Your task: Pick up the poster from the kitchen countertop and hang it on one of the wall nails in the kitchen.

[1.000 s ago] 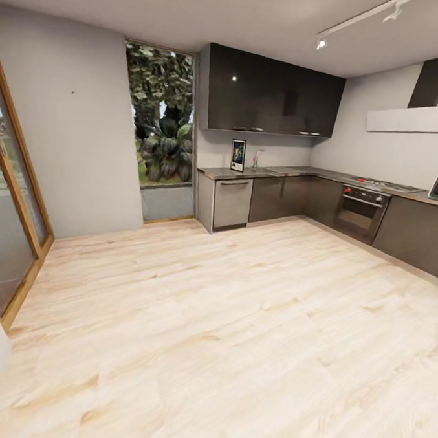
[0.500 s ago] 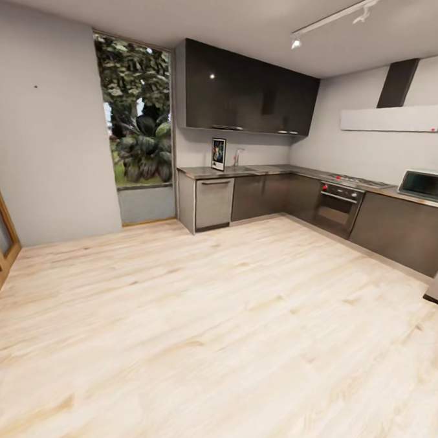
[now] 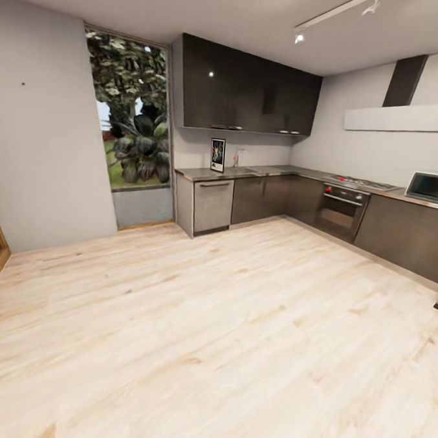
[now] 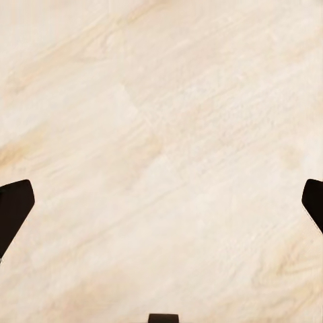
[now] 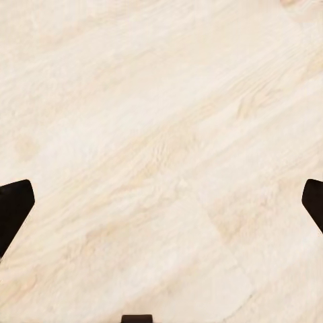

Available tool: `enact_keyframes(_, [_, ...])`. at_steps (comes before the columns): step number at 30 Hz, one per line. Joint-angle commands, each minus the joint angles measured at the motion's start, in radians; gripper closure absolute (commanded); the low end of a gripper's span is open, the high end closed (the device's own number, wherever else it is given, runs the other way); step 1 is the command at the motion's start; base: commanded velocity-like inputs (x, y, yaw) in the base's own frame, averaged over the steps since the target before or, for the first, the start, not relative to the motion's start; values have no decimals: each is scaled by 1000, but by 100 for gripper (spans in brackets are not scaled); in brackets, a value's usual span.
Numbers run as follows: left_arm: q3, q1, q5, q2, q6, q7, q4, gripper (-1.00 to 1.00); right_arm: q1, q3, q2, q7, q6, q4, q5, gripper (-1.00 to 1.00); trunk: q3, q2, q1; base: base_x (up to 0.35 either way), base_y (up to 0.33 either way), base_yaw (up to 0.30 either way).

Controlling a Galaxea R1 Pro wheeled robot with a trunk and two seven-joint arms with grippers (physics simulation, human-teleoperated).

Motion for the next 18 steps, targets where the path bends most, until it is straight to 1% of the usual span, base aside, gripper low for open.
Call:
enact_keyframes(1, [1, 0, 0, 0, -2, 0, -1, -100, -1, 0, 0, 0, -3, 1, 1, -100, -1, 0, 1, 334, 0, 0])
enact_keyframes(18, [1, 0, 0, 0, -3, 0, -1, -100, -1, 0, 0, 0, -3, 1, 2, -100, -1, 0, 1, 334, 0, 0])
